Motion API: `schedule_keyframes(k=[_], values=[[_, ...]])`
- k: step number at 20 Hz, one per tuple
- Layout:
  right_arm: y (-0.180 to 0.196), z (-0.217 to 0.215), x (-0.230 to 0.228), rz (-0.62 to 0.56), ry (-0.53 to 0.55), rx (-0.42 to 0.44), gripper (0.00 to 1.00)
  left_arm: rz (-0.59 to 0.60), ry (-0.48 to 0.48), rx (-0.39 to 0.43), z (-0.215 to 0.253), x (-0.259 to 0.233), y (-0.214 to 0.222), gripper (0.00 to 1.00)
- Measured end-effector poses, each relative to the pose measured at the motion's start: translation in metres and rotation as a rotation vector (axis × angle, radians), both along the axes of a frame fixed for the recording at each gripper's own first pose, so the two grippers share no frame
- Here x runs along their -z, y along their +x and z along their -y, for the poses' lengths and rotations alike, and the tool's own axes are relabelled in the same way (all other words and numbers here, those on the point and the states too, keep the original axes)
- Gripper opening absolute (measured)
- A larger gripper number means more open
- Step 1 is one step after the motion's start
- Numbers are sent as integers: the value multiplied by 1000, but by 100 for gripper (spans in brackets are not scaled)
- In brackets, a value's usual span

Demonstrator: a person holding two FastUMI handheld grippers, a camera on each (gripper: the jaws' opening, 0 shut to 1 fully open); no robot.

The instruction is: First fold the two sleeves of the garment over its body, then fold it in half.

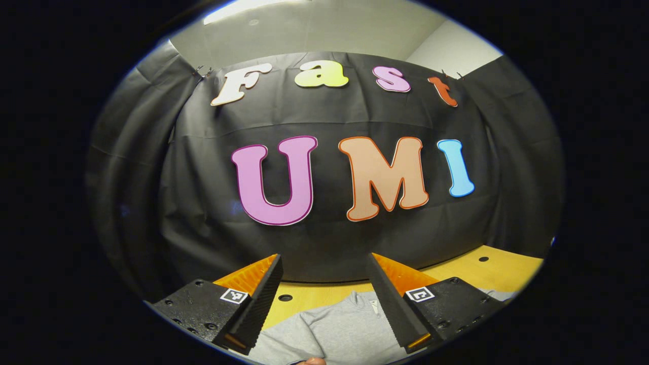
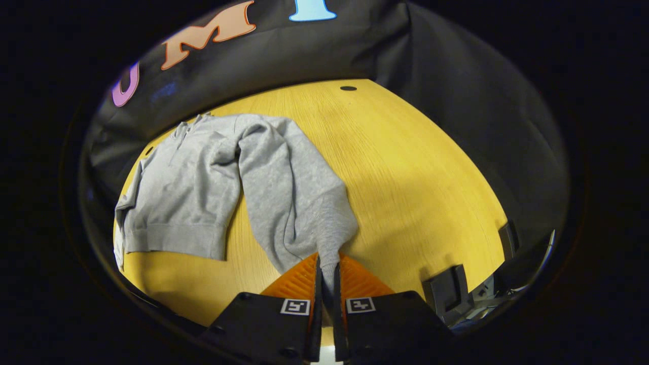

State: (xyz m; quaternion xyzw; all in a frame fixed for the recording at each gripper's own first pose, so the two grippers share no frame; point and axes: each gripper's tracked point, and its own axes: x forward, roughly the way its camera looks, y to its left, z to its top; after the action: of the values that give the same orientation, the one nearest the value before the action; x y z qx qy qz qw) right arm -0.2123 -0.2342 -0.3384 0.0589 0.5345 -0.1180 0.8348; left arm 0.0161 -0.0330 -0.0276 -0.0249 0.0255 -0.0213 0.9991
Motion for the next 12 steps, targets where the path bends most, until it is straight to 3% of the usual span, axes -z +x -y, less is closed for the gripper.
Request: schedule_keyframes(k=[8, 12], values=[[82, -26, -51, 155, 75, 1, 12, 24, 29, -36, -18, -7, -3, 93], [123, -48, -73, 224, 154, 25, 12, 14, 39, -69, -35, -3, -8, 99]])
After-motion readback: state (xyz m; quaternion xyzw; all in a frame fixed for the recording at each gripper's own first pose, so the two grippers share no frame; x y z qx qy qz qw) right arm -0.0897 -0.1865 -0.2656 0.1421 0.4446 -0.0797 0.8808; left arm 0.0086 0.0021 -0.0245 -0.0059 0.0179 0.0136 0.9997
